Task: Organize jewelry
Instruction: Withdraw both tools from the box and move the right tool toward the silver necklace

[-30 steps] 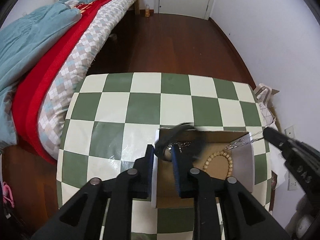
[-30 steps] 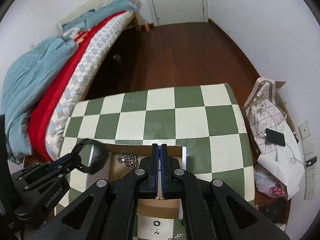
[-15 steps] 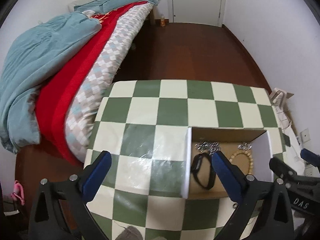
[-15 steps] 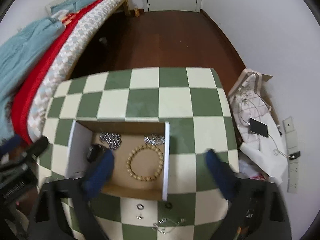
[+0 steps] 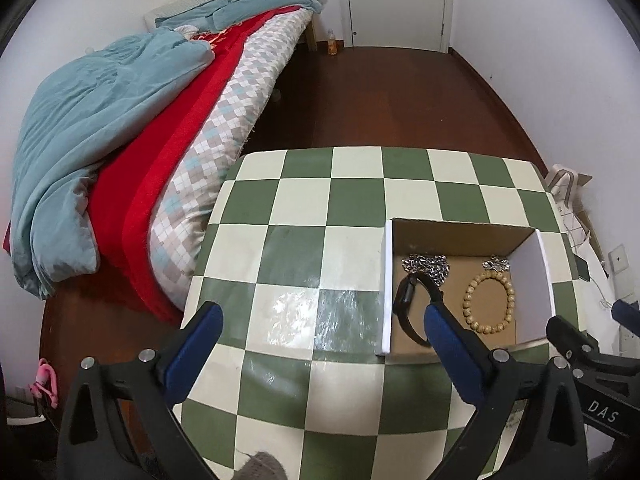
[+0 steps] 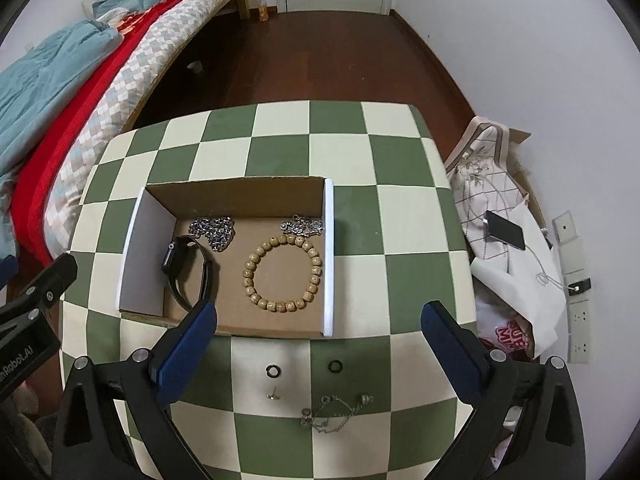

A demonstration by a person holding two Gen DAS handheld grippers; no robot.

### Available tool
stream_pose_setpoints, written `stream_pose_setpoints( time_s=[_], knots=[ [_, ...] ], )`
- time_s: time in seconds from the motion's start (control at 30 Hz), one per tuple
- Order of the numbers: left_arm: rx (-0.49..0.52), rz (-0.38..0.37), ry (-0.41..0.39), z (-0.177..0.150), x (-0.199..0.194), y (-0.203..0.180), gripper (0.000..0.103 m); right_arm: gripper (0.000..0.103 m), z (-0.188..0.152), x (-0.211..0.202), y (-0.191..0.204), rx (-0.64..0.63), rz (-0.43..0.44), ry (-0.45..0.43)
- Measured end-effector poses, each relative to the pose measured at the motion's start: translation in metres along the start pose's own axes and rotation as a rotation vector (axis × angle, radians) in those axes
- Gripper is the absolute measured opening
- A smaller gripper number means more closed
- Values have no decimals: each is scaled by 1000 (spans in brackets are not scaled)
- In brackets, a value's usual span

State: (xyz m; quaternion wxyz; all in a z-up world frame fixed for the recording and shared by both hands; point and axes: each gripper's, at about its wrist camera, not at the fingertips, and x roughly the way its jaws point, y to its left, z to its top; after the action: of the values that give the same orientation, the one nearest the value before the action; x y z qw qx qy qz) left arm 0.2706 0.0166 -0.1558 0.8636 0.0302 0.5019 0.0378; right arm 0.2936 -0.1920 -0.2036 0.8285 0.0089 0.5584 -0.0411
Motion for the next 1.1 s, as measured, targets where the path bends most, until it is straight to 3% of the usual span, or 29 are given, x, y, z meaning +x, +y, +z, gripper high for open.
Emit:
stream_pose_setpoints(
  time_s=[0.87, 1.03, 1.1],
  knots=[
    [-51, -16, -229, -50, -136, 28, 103, 103, -65, -153, 5, 5, -3, -288],
    [-46, 94, -268, -64, -142, 27, 103, 103, -84, -167, -8, 48, 44, -295],
    [-27, 146, -249, -70, -134, 24, 103, 102, -92, -161, -20, 75, 41, -281]
  ],
)
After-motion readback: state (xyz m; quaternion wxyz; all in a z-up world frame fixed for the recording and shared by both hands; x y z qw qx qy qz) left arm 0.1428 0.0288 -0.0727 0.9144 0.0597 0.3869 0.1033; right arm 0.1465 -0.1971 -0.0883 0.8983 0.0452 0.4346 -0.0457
